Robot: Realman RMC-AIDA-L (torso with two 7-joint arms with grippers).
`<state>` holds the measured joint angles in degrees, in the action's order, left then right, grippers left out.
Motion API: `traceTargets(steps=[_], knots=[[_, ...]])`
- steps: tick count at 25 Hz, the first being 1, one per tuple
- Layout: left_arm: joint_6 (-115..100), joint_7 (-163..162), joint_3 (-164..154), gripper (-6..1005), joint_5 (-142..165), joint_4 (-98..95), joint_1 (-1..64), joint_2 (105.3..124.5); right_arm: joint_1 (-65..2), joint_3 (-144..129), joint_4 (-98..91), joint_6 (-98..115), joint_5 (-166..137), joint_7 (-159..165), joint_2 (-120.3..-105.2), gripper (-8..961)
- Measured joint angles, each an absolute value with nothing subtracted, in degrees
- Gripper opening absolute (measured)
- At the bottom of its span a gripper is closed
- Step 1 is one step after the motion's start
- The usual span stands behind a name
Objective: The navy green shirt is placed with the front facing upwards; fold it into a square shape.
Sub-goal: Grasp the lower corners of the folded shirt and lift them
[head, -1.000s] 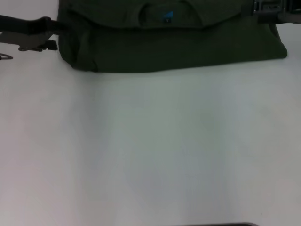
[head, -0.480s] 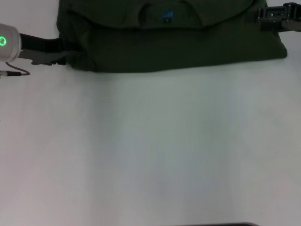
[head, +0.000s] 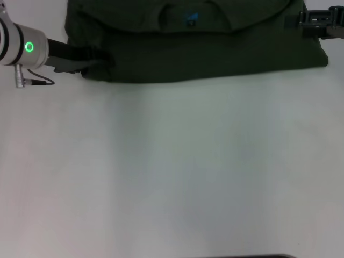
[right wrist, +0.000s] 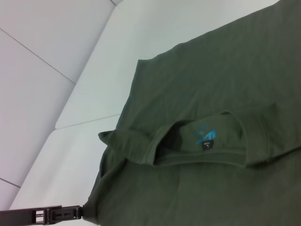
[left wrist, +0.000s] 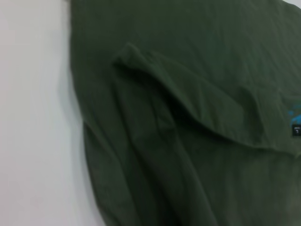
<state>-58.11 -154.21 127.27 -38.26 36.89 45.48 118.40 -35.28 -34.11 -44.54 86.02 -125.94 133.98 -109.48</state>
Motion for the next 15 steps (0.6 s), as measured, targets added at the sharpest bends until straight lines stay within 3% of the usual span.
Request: traceTargets(steps=[15], knots=[[-60.06, -157.84, 125.01, 595, -34.04, 34.05, 49.03, 117.69, -35.02, -32.87, -44.57, 86.42, -125.95, 133.99, -109.15, 927]])
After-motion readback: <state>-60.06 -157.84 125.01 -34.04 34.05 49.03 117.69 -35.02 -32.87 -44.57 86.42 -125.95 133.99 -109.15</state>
